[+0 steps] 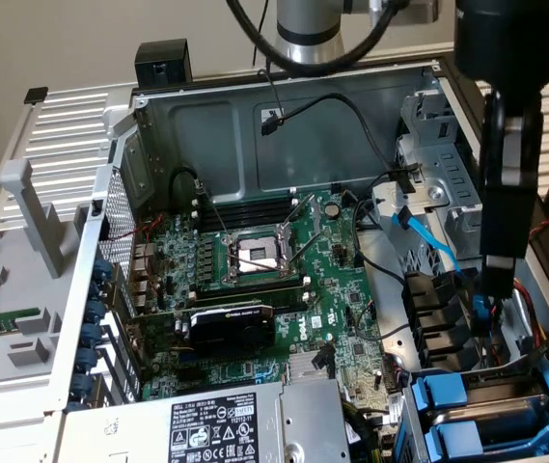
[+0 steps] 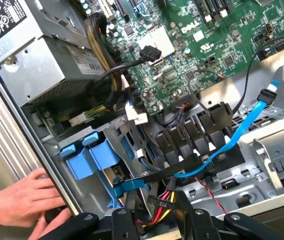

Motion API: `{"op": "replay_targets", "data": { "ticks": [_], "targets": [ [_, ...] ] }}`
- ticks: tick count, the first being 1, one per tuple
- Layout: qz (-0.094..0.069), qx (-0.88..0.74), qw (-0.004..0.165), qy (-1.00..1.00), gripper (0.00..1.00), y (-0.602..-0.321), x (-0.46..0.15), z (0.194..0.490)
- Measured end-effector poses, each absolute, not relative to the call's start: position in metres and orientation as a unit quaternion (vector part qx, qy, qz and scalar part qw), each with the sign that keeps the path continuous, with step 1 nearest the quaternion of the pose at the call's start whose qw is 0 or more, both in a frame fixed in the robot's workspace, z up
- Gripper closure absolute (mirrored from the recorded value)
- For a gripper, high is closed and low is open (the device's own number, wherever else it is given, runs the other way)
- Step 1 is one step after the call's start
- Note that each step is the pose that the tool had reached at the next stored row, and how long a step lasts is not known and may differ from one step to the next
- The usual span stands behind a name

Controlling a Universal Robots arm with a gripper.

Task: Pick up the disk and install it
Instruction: 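Insert the first disk wire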

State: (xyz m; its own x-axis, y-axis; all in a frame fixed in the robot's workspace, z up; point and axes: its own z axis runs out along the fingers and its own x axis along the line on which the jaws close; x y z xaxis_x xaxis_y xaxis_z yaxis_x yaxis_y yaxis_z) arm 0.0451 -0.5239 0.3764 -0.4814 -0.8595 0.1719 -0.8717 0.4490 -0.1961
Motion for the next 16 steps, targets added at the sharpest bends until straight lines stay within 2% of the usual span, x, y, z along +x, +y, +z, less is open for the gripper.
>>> {"op": "replay_targets", "data": {
  "ticks": [10, 16],
  "targets": [
    [0.129, 0.508, 0.024, -0.851, 0.57, -0.536, 0.045, 0.42],
    [0.127, 0.508, 0.023, -0.851, 0.57, -0.544, 0.045, 0.424]
  ]
}}
